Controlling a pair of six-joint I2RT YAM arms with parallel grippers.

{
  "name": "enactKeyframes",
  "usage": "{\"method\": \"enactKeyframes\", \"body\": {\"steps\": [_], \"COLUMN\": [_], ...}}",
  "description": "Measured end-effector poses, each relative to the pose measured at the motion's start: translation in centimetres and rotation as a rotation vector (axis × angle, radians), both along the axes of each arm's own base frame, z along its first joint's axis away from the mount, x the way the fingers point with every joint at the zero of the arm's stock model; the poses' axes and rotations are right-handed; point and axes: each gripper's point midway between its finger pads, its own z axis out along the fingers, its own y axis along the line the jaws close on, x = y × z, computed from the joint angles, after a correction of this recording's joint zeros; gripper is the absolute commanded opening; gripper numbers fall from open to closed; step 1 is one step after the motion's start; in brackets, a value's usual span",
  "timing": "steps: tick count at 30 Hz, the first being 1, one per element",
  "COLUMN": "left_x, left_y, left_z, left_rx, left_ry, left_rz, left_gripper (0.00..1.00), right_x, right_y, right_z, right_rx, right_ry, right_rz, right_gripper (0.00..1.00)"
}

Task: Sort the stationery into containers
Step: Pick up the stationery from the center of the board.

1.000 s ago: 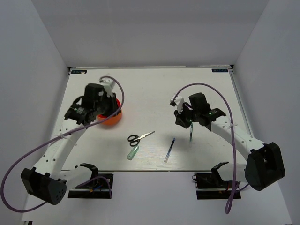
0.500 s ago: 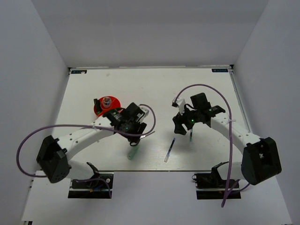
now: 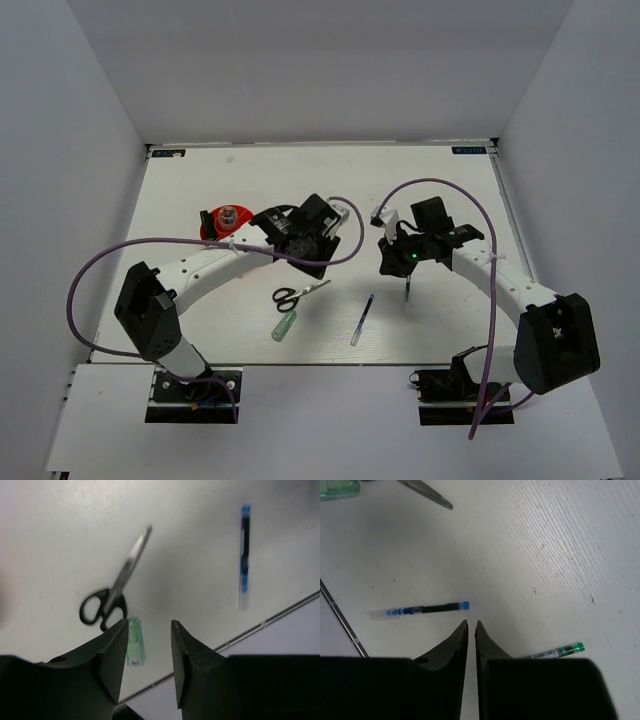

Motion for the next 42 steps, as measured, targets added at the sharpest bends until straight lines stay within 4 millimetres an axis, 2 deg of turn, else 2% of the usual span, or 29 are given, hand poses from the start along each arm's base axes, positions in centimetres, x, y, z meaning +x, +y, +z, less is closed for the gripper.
{"method": "enactKeyframes", "body": {"steps": [2, 3, 5, 8, 9, 12, 16, 31, 42], "left_x": [-1.6, -2.3, -4.4, -5.7, -5.9, -6.5, -7.1, -7.1, -7.5], "left_y": [0.9, 1.6, 3.6, 6.0, 6.6, 7.6, 8.0, 6.9, 7.0], "left_z": [-1.6, -2.6, -4.7, -6.6, -7.1, -8.0, -8.8, -10.1, -11.0], "left_rx": [0.039, 0.062, 0.131, 0.210, 0.229, 0.269, 0.287, 0.238, 0.234], "left_ry": [0.018, 0.033, 0.075, 0.105, 0.105, 0.100, 0.096, 0.098, 0.122], "left_rz": [-0.015, -0.017, -0.020, 0.011, 0.024, 0.053, 0.066, 0.083, 0.075], "left_gripper": [0.43, 0.43, 0.43, 0.47, 0.52, 0.53, 0.53, 0.48, 0.48], "right_x": [-0.1, -0.1, -0.2, -0.2, -0.3, -0.4, -0.5, -0.3, -0.1], "right_y": [0.0, 0.0, 0.1, 0.1, 0.1, 0.0, -0.1, -0.2, -0.5], "right_z": [0.0, 0.0, 0.0, 0.1, 0.1, 0.0, -0.1, -0.1, -0.2], "right_rx": [0.003, 0.004, 0.007, 0.010, 0.009, 0.006, 0.004, -0.002, -0.011], "right_ry": [0.003, 0.005, 0.005, 0.006, 0.007, 0.014, 0.019, 0.016, 0.012], "right_rz": [0.003, 0.004, 0.009, 0.014, 0.014, 0.013, 0.011, 0.004, -0.007], "right_gripper": [0.22, 0.34, 0.42, 0.44, 0.43, 0.41, 0.39, 0.39, 0.39]}}
